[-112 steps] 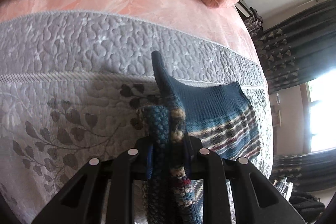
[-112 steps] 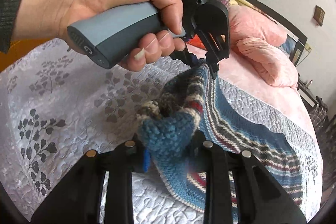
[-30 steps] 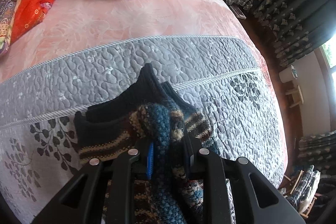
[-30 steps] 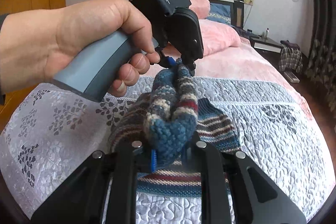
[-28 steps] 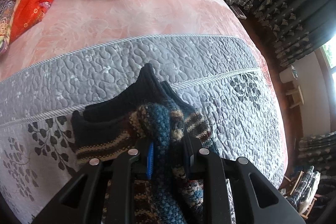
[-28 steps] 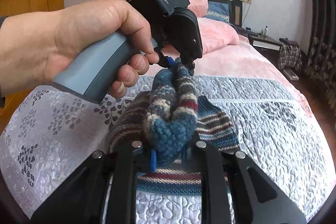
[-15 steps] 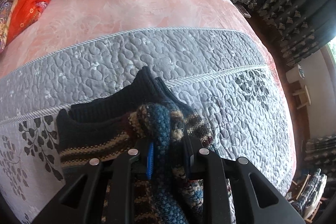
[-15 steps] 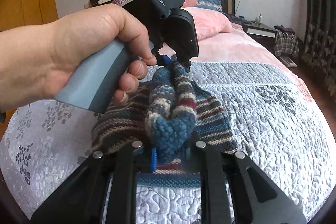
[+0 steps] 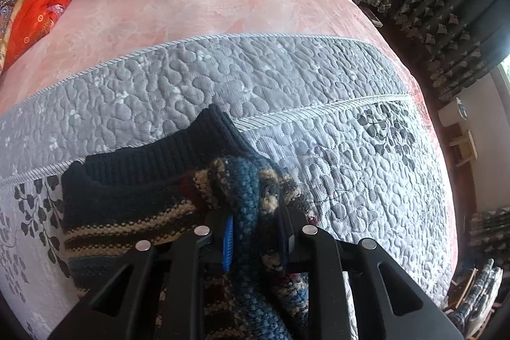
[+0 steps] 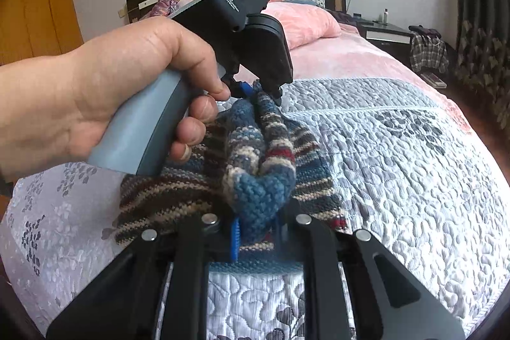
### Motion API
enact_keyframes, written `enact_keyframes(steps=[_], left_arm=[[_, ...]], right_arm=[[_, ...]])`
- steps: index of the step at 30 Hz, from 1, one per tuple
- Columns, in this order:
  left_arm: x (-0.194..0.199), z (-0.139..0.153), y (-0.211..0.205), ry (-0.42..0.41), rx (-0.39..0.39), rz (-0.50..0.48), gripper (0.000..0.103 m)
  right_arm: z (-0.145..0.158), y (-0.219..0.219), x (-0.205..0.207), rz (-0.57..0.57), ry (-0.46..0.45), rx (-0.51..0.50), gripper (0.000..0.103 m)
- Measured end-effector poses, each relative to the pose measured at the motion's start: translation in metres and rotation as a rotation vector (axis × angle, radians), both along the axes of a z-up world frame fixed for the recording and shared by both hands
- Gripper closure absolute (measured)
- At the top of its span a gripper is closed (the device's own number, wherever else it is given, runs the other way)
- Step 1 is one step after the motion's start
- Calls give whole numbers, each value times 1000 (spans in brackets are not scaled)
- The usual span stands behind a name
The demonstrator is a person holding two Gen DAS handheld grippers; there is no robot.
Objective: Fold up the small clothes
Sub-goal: 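Open the left gripper to release the folded edge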
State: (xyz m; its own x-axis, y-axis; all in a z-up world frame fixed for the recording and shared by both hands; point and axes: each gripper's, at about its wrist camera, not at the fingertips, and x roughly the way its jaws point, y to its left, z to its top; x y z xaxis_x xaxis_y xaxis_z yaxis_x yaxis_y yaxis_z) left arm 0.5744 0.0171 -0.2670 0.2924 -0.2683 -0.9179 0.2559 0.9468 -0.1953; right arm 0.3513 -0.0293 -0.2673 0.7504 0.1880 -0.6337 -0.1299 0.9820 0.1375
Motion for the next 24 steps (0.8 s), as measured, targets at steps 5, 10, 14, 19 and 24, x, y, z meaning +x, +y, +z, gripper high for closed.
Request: enact_keyframes(steps=[5, 10, 14, 19, 24], left_arm=[[-1, -5, -8, -16, 17, 14, 81], [-5, -12, -23, -47, 60, 16, 80], [-7, -25, -29, -36, -2, 2, 73], [-9, -19, -20, -43, -144, -17, 52], [-21, 11, 6, -107, -221, -47, 42]], right_arm=[[-10, -12, 0, -8, 18, 20, 89], [-27, -35, 5, -10, 74, 126, 89], [-50, -60, 14, 13, 169, 272, 88], [-77, -93, 30, 65, 306, 503, 64], [-82, -117, 46, 137, 405, 687, 39]])
